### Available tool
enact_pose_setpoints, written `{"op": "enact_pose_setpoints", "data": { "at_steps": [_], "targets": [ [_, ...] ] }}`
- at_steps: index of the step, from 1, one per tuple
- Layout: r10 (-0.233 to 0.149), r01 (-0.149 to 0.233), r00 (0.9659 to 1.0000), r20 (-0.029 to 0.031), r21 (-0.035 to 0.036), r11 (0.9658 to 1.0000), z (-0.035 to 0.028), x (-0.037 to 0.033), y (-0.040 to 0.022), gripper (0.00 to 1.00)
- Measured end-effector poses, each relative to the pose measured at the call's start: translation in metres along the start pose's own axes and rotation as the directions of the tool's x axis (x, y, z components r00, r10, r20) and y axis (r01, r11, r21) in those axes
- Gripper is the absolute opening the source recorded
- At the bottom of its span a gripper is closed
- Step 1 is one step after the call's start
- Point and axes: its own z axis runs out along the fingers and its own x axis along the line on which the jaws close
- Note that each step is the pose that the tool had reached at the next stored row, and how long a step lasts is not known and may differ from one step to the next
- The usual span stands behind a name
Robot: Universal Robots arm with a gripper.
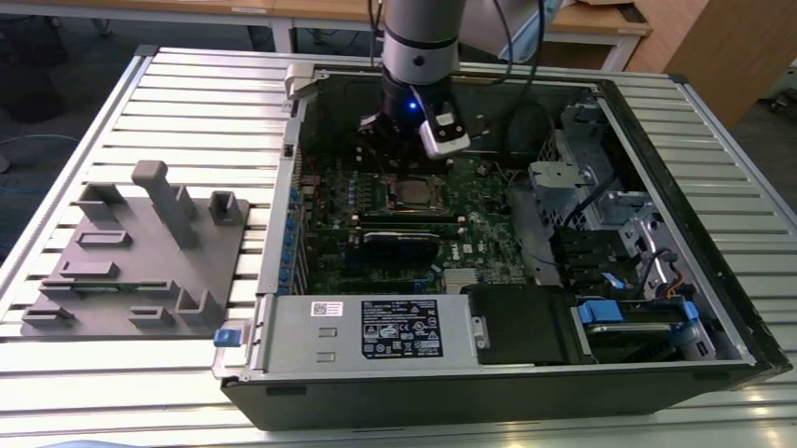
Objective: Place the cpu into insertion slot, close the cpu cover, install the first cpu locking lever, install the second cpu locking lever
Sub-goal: 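Close the cpu cover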
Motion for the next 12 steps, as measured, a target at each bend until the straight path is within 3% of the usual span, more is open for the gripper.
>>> {"op": "enact_pose_setpoints", "data": {
  "at_steps": [12],
  "targets": [
    [0.000,0.000,1.0000,0.0005,0.0020,1.0000,0.0044,0.0032,-0.0006,0.10]
  ]
}}
